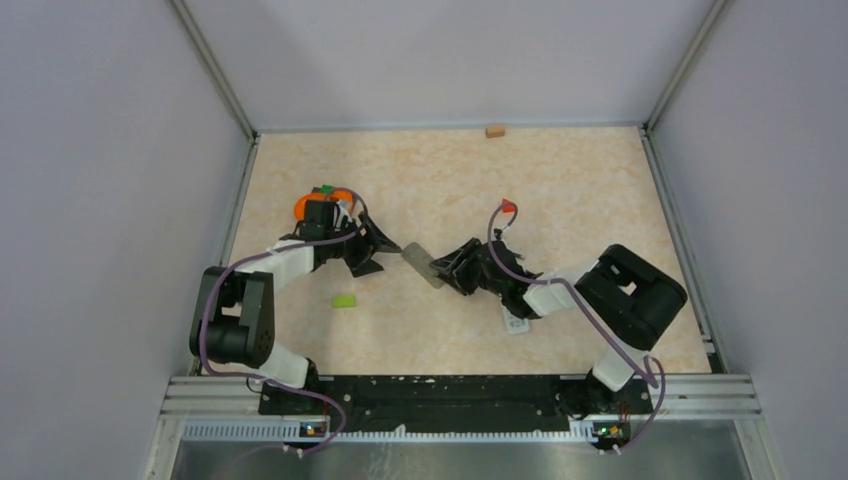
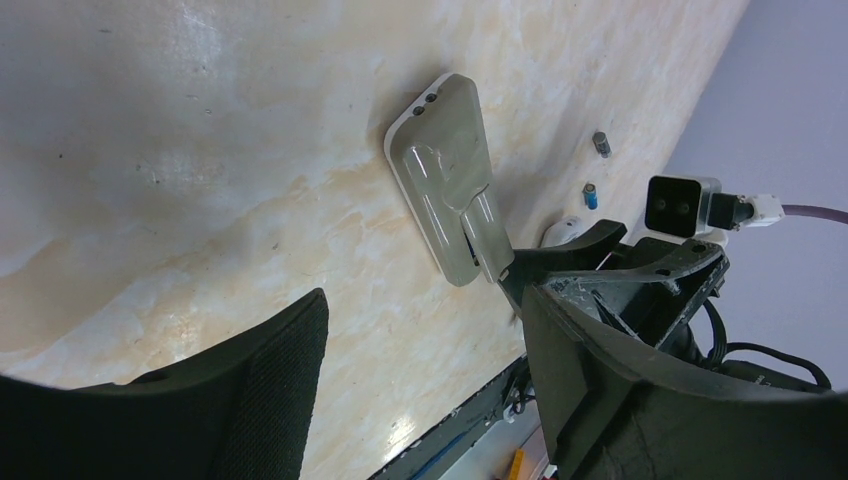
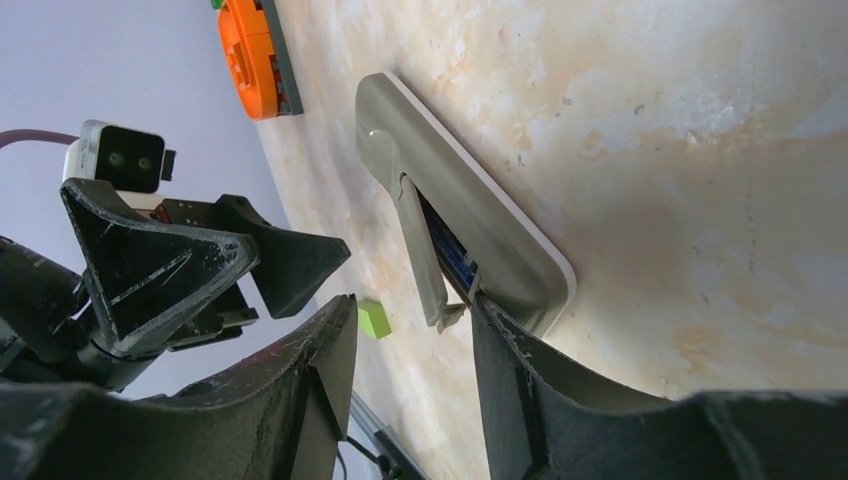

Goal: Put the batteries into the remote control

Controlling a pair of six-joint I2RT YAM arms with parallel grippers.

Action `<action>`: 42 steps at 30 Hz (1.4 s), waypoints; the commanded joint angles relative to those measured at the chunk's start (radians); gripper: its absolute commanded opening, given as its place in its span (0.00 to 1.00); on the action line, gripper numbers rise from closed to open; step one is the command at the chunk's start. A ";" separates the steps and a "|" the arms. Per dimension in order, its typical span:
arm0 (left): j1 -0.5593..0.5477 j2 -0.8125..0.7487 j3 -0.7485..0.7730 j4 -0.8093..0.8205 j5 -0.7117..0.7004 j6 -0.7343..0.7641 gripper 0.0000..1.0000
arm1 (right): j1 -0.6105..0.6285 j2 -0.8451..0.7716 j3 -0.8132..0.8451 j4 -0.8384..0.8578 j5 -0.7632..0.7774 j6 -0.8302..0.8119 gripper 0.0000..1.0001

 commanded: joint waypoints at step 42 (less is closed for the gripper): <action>-0.002 0.024 0.009 0.027 0.010 0.010 0.75 | 0.016 -0.013 0.161 -0.252 -0.021 -0.159 0.13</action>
